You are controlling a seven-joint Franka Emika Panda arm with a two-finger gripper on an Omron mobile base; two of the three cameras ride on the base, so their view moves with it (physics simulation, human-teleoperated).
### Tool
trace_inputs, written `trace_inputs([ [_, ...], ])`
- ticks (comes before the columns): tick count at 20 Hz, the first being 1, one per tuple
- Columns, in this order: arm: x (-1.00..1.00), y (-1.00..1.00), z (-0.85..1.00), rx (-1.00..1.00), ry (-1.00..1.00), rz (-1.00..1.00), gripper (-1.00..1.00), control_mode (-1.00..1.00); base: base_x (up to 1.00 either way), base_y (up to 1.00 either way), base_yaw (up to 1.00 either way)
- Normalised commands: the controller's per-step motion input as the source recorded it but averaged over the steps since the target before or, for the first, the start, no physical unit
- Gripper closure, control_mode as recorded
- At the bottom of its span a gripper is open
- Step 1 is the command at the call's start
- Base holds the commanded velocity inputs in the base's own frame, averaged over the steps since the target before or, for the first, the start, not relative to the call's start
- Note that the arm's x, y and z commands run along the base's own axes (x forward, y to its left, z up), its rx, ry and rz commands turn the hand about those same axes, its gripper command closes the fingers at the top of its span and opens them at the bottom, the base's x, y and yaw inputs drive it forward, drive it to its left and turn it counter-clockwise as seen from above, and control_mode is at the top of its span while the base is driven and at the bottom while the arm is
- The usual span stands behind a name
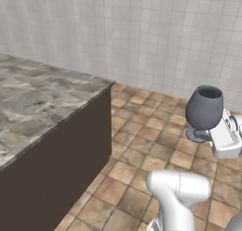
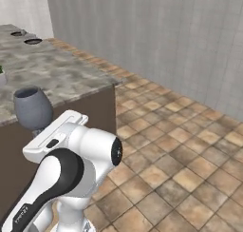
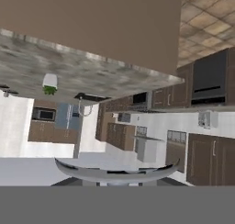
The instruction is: Retrieve the wine glasses from the counter and place one next to each plate.
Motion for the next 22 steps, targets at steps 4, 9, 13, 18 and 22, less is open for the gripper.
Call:
trace_inputs([
  [4,0.00,0.00,0.00,0.00,0.00,0.00,1.00,1.00,1.00,-1.00,0.15],
  [9,0.00,0.00,0.00,0.00,0.00,0.00,1.00,1.00,1.00,-1.00,0.04],
  [13,0.00,0.00,0.00,0.00,0.00,0.00,1.00,1.00,1.00,-1.00,0.00],
  [18,0.00,0.00,0.00,0.00,0.00,0.00,1.00,1.00,1.00,-1.00,0.00],
  [22,0.00,0.00,0.00,0.00,0.00,0.00,1.00,1.00,1.00,-1.00,0.01],
])
